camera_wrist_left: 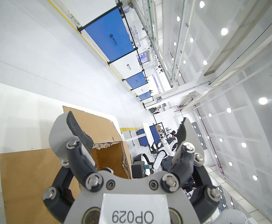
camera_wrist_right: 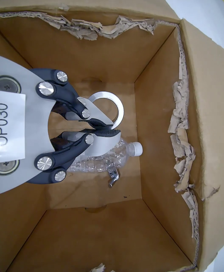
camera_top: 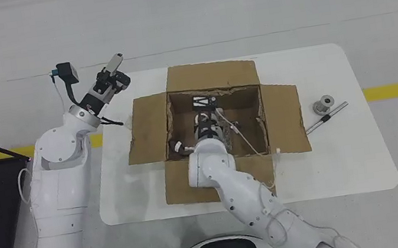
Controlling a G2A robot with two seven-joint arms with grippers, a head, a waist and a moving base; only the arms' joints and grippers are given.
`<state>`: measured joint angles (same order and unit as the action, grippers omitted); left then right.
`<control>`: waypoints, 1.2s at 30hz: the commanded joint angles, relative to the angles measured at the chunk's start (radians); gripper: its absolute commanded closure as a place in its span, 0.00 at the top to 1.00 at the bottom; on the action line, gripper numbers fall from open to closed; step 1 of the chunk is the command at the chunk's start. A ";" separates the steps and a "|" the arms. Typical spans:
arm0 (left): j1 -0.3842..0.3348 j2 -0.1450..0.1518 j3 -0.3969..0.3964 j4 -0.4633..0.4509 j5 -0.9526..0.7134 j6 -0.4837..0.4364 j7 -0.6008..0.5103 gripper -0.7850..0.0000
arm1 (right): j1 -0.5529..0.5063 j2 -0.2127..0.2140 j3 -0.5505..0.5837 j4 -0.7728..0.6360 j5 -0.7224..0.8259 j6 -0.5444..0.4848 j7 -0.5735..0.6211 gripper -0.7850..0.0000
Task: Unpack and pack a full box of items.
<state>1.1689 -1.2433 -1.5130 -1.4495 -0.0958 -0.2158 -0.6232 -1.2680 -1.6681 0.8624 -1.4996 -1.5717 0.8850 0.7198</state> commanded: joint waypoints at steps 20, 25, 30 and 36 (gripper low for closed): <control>0.000 0.000 0.000 0.000 -0.001 0.000 0.000 1.00 | -0.524 0.054 0.443 -0.804 0.410 -0.301 -0.232 0.46; 0.000 0.000 0.000 0.000 -0.001 0.000 0.000 1.00 | -0.616 0.056 0.622 -0.826 0.675 -0.371 -0.328 0.47; 0.000 0.000 0.000 0.000 -0.001 0.000 0.000 1.00 | -0.646 0.057 0.690 -0.826 0.804 -0.419 -0.363 1.00; 0.000 0.000 0.000 0.000 -0.001 0.000 0.000 1.00 | -0.646 0.057 0.690 -0.826 0.804 -0.419 -0.363 1.00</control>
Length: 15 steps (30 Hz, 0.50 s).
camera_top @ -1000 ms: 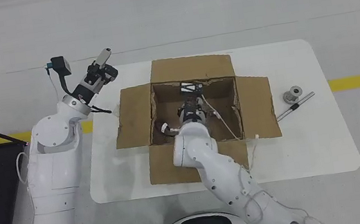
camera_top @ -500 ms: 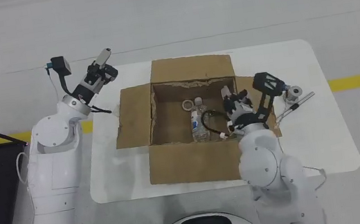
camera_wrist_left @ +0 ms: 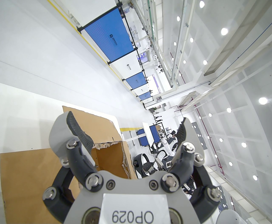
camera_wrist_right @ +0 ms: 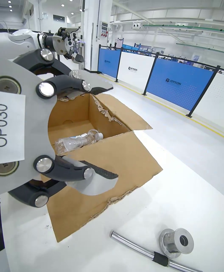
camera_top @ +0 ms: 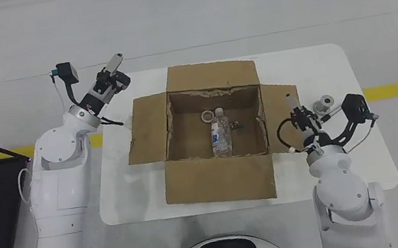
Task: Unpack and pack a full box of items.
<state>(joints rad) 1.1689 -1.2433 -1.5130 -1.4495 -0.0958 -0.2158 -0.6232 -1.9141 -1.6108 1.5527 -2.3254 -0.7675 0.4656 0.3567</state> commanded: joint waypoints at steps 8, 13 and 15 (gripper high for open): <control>0.000 0.000 0.000 0.000 -0.001 0.000 0.000 1.00 | 0.003 0.007 -0.025 0.041 -0.086 -0.021 -0.008 1.00; 0.000 0.000 0.000 0.000 -0.001 0.000 0.000 1.00 | 0.040 0.016 0.066 0.101 -0.055 0.004 0.063 1.00; 0.000 0.000 0.000 0.000 -0.001 0.000 0.000 1.00 | 0.071 0.021 0.100 0.139 -0.086 0.048 0.082 1.00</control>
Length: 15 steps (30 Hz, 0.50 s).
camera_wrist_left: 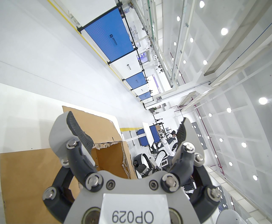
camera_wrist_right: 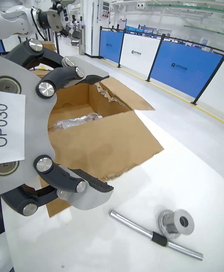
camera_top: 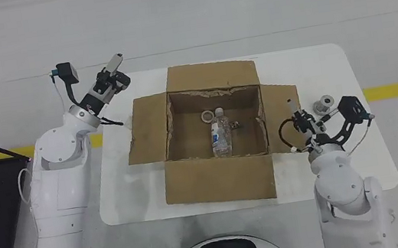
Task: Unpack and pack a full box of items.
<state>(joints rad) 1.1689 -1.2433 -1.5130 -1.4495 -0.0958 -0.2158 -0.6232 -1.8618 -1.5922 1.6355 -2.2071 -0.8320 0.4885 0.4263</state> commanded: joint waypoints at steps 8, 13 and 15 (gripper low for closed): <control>0.000 0.000 0.000 0.000 -0.001 0.000 0.000 1.00 | 0.192 0.021 0.049 0.234 -0.300 0.214 0.038 0.80; 0.000 0.000 0.000 0.000 -0.001 0.000 0.000 1.00 | 0.310 0.035 0.031 0.426 -0.525 0.264 0.122 0.76; 0.000 0.000 0.000 0.000 -0.001 0.000 0.000 1.00 | 0.349 0.040 0.024 0.482 -0.582 0.251 0.183 0.74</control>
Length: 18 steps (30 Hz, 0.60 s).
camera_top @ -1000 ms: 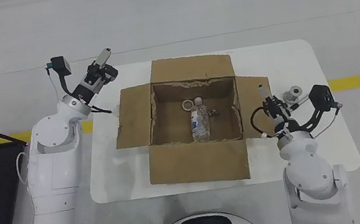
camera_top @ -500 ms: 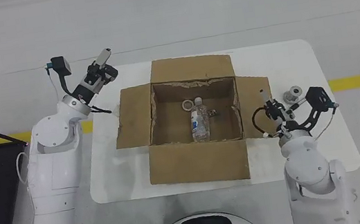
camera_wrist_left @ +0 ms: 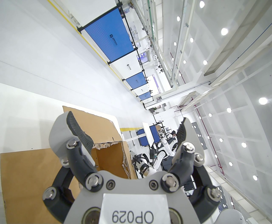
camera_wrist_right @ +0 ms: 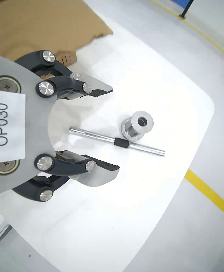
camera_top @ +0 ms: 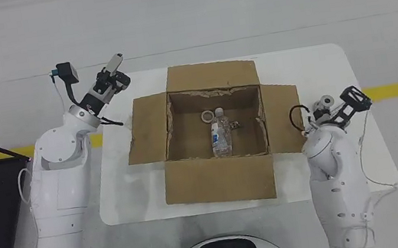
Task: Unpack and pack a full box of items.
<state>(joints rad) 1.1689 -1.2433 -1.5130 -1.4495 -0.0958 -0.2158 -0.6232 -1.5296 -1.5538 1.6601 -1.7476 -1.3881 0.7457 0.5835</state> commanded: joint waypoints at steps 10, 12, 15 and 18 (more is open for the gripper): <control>0.000 0.000 0.000 0.000 -0.001 0.000 0.000 1.00 | 0.064 0.010 0.037 0.097 -0.045 -0.022 0.177 0.58; 0.000 0.000 0.000 0.000 -0.001 0.000 0.000 1.00 | 0.078 0.011 0.049 0.118 -0.044 -0.016 0.180 0.55; 0.000 0.000 0.000 0.000 -0.001 0.000 0.000 1.00 | 0.099 0.011 0.053 0.153 -0.062 0.017 0.173 0.49; 0.000 0.000 0.000 0.000 -0.001 0.000 0.000 1.00 | 0.119 0.010 0.049 0.185 -0.068 0.031 0.167 0.49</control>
<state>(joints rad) 1.1689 -1.2433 -1.5130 -1.4495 -0.0958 -0.2158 -0.6232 -1.4152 -1.5436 1.7092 -1.5714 -1.4547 0.7725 0.7521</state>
